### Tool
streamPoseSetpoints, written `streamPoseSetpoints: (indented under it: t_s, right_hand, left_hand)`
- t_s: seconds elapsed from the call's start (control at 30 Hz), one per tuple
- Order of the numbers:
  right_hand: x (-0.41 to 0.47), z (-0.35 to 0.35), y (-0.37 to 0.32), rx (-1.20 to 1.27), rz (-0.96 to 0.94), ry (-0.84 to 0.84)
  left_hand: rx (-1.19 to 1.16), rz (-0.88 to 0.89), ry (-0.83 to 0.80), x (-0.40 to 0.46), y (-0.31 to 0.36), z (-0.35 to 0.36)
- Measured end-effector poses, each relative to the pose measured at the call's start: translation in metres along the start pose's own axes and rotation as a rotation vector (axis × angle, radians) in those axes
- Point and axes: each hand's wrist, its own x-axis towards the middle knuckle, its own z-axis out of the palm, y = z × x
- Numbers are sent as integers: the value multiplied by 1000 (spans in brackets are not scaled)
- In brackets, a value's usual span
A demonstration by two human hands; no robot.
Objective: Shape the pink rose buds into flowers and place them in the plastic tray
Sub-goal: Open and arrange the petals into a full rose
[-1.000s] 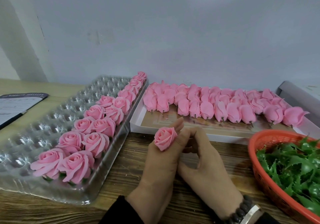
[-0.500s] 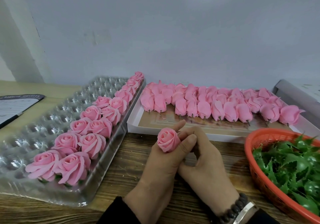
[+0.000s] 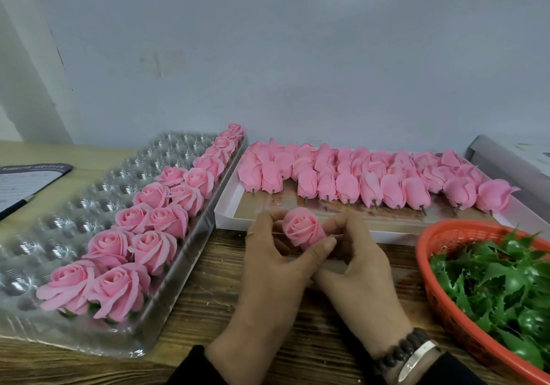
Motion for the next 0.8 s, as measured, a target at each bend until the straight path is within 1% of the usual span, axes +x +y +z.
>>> streamPoseSetpoints:
  t_s: [0.1,0.27,0.37,0.5,0.57,0.67,0.8]
  right_hand:
    - [0,-1,2,-65,-18,-43]
    - [0,1,3,-100,-20,-60]
    - [0,1,4,-96,-23,-55]
    - [0,1,4,-86,-30,-56]
    - [0,1,4,-88,-35,-61]
    - [-1,1,3,-81,-33,-75]
    - [0,-1,2,-64,-55,-73]
  left_hand:
    - [86,55,22,2,2,-3]
    - [251,138,-40,1,0,-4]
    - [245,127,-45,2,1,-5]
    - [205,70,-20,2,1,-7]
    - [192,43,-32,3,0,-7]
    - [188,54,-93,5,2,-8]
    - [189,89,-83,7,0,-8]
